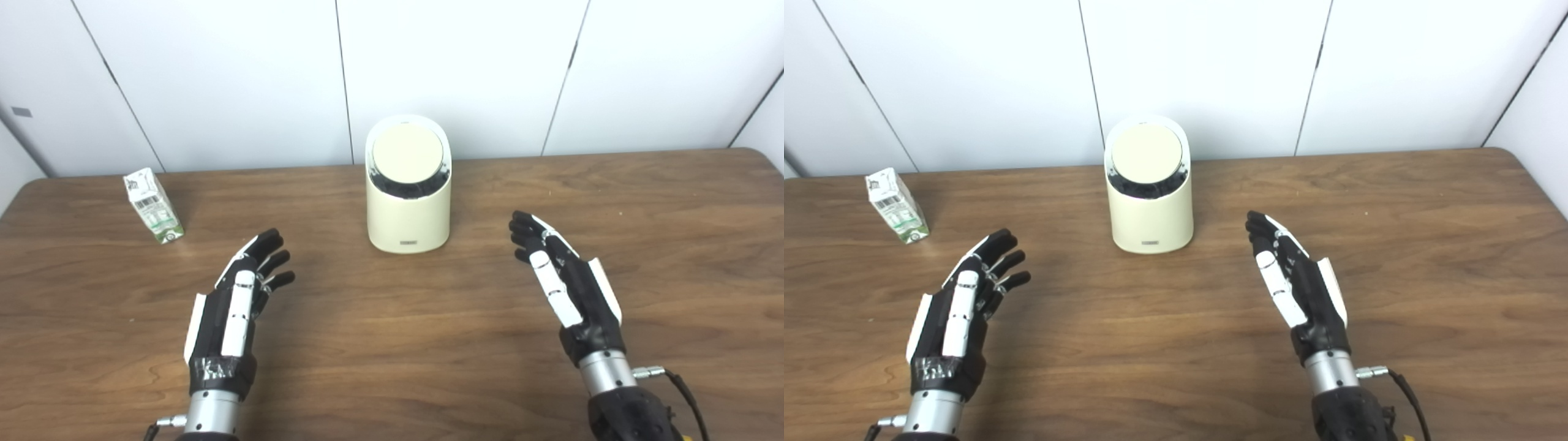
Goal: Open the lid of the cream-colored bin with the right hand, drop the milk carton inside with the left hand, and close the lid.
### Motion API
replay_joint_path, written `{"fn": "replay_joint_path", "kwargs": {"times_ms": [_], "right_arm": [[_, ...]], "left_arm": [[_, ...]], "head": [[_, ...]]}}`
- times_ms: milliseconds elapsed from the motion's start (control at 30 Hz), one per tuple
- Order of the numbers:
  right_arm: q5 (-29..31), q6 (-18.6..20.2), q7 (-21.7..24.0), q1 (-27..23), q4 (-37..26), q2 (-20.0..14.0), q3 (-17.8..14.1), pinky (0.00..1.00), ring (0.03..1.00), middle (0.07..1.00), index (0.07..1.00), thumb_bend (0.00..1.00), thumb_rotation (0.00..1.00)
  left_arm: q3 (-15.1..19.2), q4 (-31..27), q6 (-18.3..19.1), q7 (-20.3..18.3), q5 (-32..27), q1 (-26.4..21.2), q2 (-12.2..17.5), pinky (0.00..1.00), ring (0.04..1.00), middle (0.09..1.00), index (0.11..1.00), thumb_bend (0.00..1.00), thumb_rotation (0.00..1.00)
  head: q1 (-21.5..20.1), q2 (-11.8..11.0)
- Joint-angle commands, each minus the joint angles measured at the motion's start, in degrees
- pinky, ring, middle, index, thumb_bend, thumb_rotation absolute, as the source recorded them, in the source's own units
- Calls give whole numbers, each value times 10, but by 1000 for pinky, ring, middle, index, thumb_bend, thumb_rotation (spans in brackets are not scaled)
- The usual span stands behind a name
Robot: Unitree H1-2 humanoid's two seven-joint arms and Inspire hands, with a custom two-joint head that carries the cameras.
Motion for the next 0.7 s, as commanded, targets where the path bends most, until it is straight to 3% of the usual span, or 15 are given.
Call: {"fn": "replay_joint_path", "kwargs": {"times_ms": [0, 600, 667], "right_arm": [[-1, -11, -1, -14, -17, 1, -1, 842, 865, 851, 829, 95, 791], [9, -23, 0, -17, -4, -3, -6, 845, 866, 850, 824, 95, 779], [8, -31, -2, -20, 2, -4, -8, 811, 859, 848, 824, 146, 794]], "left_arm": [[-1, -11, -6, -1, -2, -11, -1, 772, 845, 868, 863, 268, 815], [-4, 0, -15, 1, 5, -14, -6, 767, 838, 863, 861, 262, 809], [-6, 4, -17, 1, 8, -17, -7, 768, 839, 864, 862, 263, 808]], "head": [[0, 1], [0, -7], [1, -8]]}}
